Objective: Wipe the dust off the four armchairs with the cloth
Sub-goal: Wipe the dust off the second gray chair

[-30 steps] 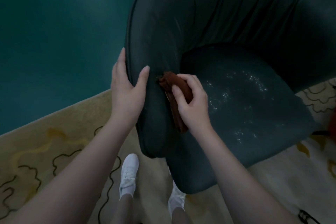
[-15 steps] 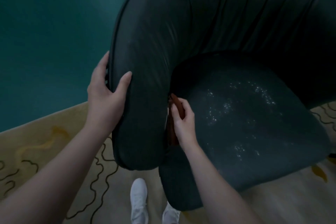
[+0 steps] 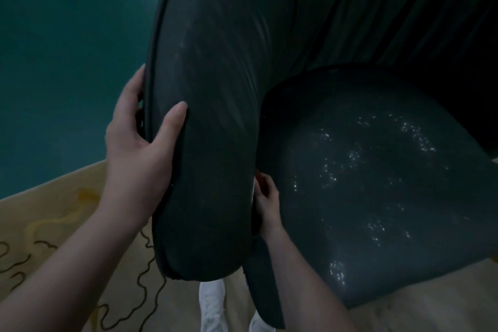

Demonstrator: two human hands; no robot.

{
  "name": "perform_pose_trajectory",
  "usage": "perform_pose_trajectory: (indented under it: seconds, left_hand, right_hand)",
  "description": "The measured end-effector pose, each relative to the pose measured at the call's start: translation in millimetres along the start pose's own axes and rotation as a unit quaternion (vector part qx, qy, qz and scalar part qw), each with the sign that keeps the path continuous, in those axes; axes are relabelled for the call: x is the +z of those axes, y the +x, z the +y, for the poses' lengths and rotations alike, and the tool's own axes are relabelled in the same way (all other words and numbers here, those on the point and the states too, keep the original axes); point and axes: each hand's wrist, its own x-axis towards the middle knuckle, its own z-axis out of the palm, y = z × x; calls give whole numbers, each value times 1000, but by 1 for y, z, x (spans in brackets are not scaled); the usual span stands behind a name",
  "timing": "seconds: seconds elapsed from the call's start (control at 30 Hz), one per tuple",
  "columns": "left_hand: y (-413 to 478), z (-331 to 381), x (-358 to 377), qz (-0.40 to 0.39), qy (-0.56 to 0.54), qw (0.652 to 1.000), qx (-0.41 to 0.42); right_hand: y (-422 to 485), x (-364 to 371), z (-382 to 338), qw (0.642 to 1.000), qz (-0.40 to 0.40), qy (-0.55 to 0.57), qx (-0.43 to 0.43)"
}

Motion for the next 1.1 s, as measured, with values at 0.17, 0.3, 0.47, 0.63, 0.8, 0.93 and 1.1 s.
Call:
perform_pose_trajectory:
  seconds: [0.17, 0.3, 0.47, 0.63, 0.8, 0.93, 1.1]
  left_hand:
    - [1, -3, 0, 0, -8, 1000, 16]
    - [1, -3, 2, 2, -12, 1000, 13]
    - [0, -3, 1, -3, -9, 1000, 11]
    - [1, -3, 0, 1, 3, 1000, 1]
    - [1, -4, -1, -7, 3, 1000, -17]
    - [1, -5, -2, -7, 4, 1000, -20]
    - [1, -5, -1, -8, 1, 1000, -23]
  right_hand:
    - [0, 2, 13, 1000, 7, -6, 2]
    - [-8, -4, 27, 999, -11, 21, 23]
    - [-29, -9, 7, 996, -12, 63, 64]
    - [-51, -9, -17, 997, -9, 68, 22]
    - [-74, -4, -42, 993, 18, 111, -41]
    - [-98, 1, -58, 983, 41, 115, -140]
    - [-124, 9, -72, 966, 78, 65, -236]
